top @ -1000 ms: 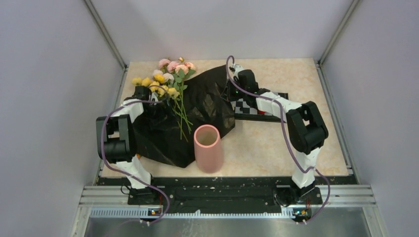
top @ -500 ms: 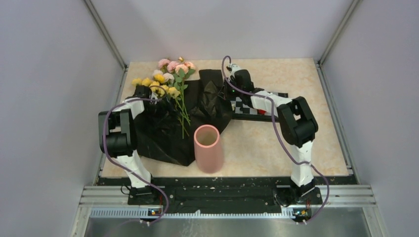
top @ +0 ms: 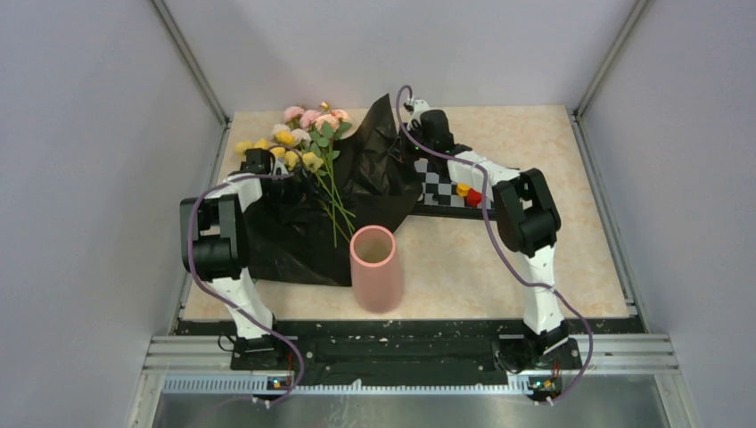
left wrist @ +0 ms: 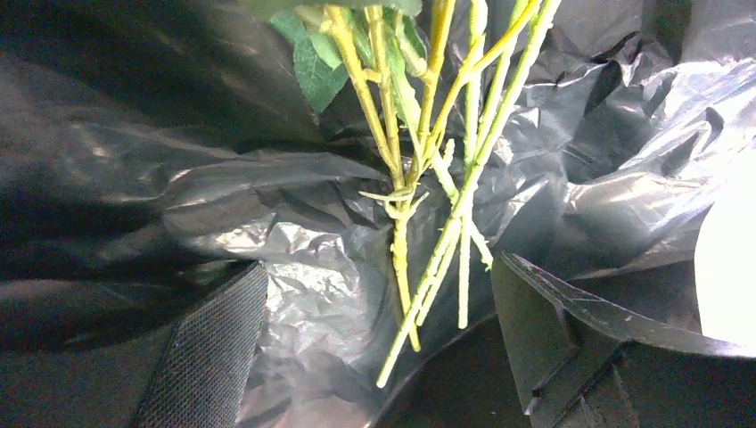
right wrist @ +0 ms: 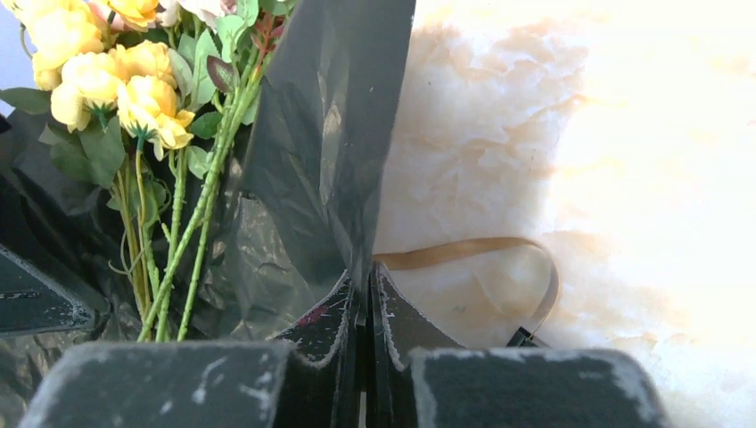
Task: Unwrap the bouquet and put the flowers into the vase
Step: Unfold the wrapping paper at the center of the board.
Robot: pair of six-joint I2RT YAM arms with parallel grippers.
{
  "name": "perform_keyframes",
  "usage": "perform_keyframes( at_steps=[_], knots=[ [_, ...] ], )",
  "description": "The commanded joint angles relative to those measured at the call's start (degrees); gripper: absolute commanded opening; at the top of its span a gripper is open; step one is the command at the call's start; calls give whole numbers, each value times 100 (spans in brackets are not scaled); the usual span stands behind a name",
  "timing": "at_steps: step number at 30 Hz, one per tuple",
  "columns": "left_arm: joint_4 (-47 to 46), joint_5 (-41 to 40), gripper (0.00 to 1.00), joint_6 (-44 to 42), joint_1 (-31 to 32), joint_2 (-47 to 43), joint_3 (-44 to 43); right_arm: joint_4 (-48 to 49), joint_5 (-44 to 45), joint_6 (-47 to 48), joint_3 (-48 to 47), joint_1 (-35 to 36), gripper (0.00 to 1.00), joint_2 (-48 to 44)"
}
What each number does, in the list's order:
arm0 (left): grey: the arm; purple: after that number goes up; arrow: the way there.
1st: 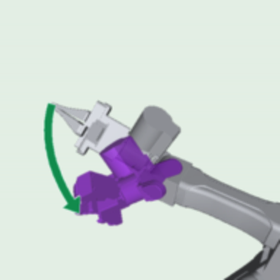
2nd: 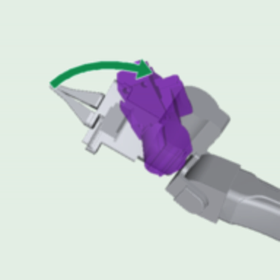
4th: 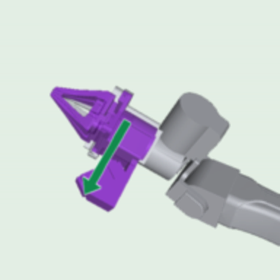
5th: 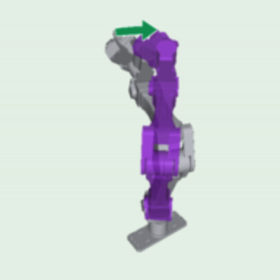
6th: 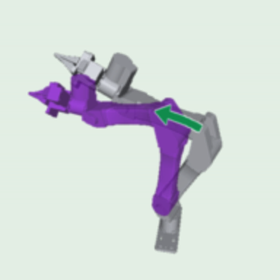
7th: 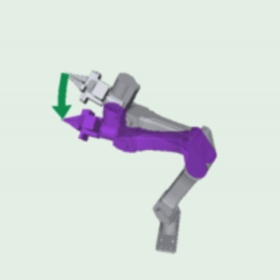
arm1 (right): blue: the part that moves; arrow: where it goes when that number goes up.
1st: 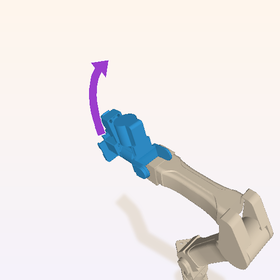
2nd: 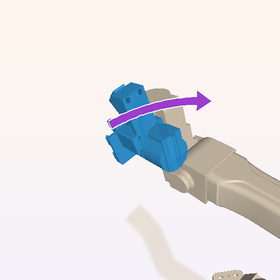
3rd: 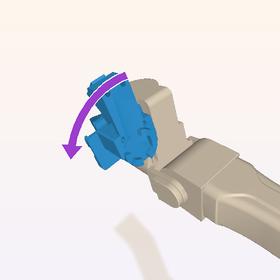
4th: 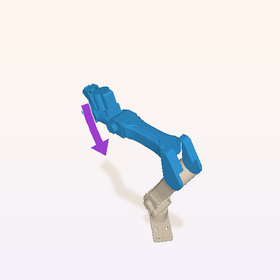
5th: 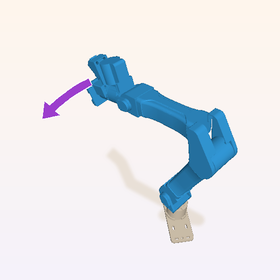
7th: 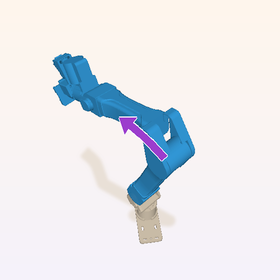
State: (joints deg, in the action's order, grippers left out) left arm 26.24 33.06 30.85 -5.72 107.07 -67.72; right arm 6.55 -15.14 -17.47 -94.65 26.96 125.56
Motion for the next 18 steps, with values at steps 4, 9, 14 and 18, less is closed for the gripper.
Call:
perform_keyframes(
  at_steps=[4,9,14,18],
  knots=[
    [-409,-421,99,-424,8,-854,-83,-258,-94,322,-695,-92,28,57],
    [-367,-398,99,-613,113,-1370,-74,-635,-4,521,-905,-133,57,-120],
    [-190,-441,99,-842,286,-1822,-42,-1072,164,689,-621,-138,70,-960],
    [-199,-106,99,-855,337,-1987,-9,-1151,-12,547,33,-138,75,-1819]
  ],
)
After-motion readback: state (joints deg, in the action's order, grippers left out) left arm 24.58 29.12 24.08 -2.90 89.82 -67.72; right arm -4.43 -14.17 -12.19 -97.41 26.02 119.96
